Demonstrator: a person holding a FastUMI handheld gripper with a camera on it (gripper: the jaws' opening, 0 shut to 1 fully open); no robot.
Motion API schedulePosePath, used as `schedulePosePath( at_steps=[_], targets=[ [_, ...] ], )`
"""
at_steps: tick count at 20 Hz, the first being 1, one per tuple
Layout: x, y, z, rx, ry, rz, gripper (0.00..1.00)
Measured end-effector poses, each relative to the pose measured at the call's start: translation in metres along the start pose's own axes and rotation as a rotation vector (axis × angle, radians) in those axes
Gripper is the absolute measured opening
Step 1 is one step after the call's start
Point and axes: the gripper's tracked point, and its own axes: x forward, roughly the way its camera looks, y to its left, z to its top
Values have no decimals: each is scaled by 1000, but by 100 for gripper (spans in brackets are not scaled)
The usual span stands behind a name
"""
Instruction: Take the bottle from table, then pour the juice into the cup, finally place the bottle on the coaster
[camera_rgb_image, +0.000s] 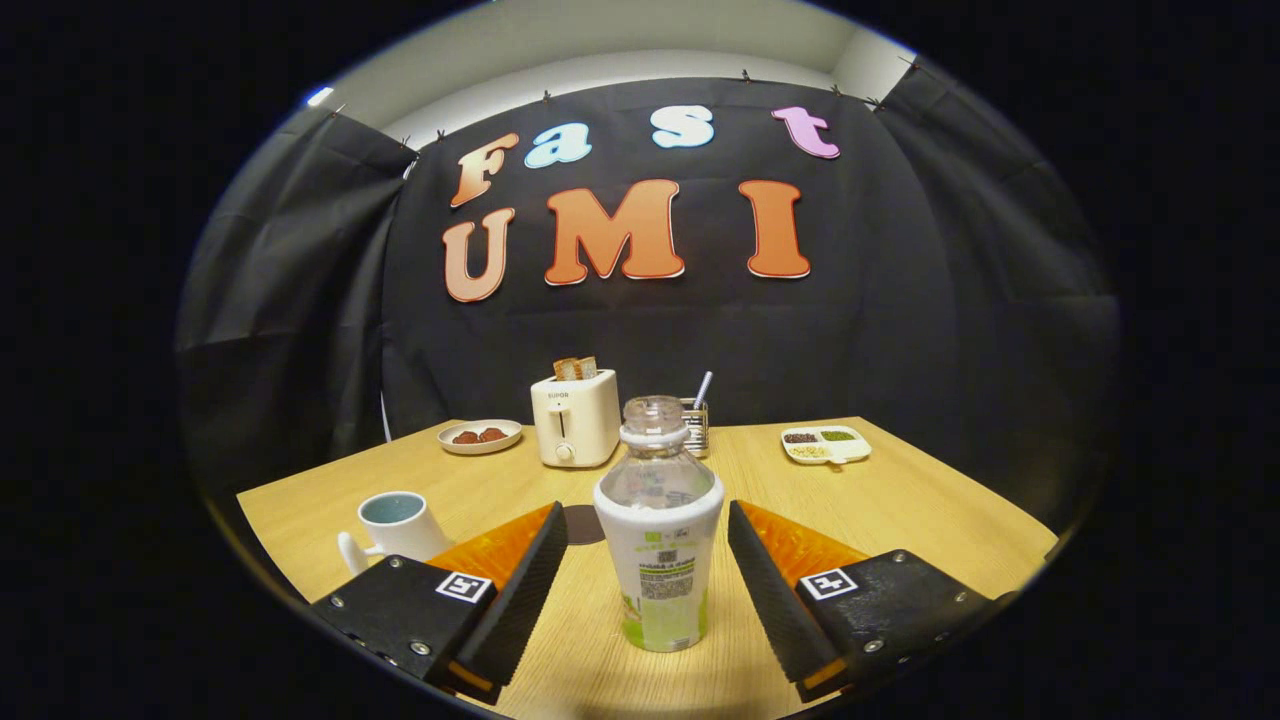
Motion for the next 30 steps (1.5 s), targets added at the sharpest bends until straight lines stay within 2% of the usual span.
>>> schedulePosePath(
  at_steps=[6, 11, 14, 18, 21, 30],
  targets=[
    [12, 0, -26, 30, 69, -21, 85],
    [15, -5, -33, 44, 87, -60, 68],
    [15, -5, -32, 29, 85, -77, 65],
    [15, 6, -30, 8, 96, -59, 60],
    [15, 11, -18, -53, 70, -66, 59],
    [22, 26, 28, -348, -24, -108, 59]
  ],
)
